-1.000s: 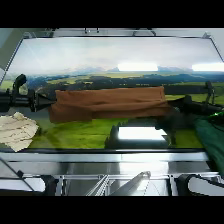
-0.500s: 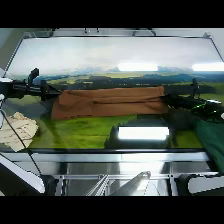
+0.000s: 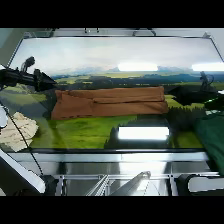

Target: Fold the shirts.

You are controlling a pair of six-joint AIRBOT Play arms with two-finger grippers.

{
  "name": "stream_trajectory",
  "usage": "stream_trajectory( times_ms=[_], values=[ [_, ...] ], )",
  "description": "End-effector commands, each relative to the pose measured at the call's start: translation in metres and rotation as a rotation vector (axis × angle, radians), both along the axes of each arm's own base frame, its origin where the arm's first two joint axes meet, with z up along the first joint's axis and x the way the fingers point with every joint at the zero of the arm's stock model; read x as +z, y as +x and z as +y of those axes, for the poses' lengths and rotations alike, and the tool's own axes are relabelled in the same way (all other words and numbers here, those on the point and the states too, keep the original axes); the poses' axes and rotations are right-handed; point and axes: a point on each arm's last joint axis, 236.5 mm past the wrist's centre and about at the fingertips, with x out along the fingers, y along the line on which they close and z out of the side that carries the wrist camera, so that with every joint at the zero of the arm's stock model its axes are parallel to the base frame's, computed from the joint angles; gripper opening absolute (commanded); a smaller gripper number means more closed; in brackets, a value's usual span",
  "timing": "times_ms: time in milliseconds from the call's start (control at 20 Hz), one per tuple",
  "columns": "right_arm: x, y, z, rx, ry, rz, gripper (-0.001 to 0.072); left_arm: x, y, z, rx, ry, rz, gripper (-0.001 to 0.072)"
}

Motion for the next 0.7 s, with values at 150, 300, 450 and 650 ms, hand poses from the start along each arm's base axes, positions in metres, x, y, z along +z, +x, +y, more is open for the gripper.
stream_trajectory(
  times_ms=[150, 300, 450, 650],
  values=[
    [-0.042, -0.019, 0.014, 0.067, 0.04, 0.237, 0.0639, 0.015, 0.006, -0.025, 0.036, -0.007, 0.013, 0.0296],
    [-0.053, -0.017, 0.053, 0.121, 0.112, 0.252, 0.0561, 0.015, 0.003, -0.046, -0.008, -0.008, 0.015, 0.0296],
    [-0.049, -0.003, 0.085, 0.166, 0.158, 0.221, 0.0449, 0.012, 0.001, -0.076, -0.065, 0.006, 0.009, 0.0296],
    [-0.028, 0.006, 0.102, 0.242, 0.181, 0.184, 0.0018, -0.014, -0.017, -0.133, -0.208, 0.08, 0.038, 0.0135]
  ],
)
